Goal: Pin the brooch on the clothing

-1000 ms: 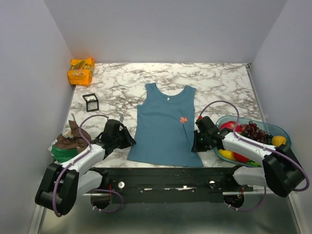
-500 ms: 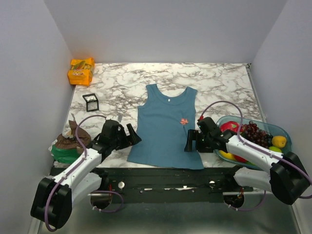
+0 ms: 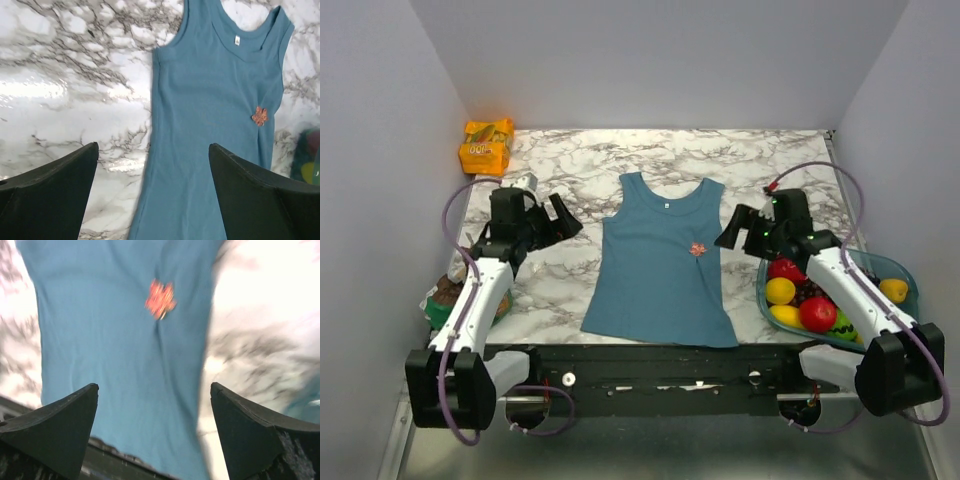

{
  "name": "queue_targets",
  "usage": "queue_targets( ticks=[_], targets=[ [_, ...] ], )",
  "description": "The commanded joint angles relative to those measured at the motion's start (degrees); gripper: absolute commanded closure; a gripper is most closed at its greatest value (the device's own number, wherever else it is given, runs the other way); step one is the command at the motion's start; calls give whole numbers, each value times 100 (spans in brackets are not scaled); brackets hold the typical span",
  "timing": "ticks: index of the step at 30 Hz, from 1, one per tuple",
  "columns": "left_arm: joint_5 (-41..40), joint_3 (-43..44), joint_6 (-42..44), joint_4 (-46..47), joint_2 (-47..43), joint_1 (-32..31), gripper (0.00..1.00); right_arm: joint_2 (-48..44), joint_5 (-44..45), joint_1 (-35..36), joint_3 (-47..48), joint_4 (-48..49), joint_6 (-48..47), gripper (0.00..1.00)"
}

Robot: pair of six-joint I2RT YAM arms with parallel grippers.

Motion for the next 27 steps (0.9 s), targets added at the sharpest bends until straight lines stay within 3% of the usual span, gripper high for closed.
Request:
queue_targets(
  ticks=[1, 6, 9, 17, 23, 27],
  targets=[
    [957, 742, 475, -279, 363, 1005, 1, 87, -1149, -1358, 370, 49, -574, 0],
    [644, 1672, 914, -797, 92, 1306, 1, -377, -1530, -2606, 757, -302, -943, 0],
    [458, 2016, 1082, -913, -374, 1306, 1, -728, -1346, -2854, 1161, -768, -1119, 0],
    [-26, 2457, 941, -1124, -1542, 1297, 1, -1915, -608, -2881, 1505, -1226, -1234, 0],
    [88, 1843, 950, -544, -2237, 1306, 1, -3285, -510, -2881, 329, -102, -1322, 0],
    [18, 1675, 941, -517, -2405, 1306, 1, -3490, -484, -2881, 81, 31, -1462, 0]
  ],
)
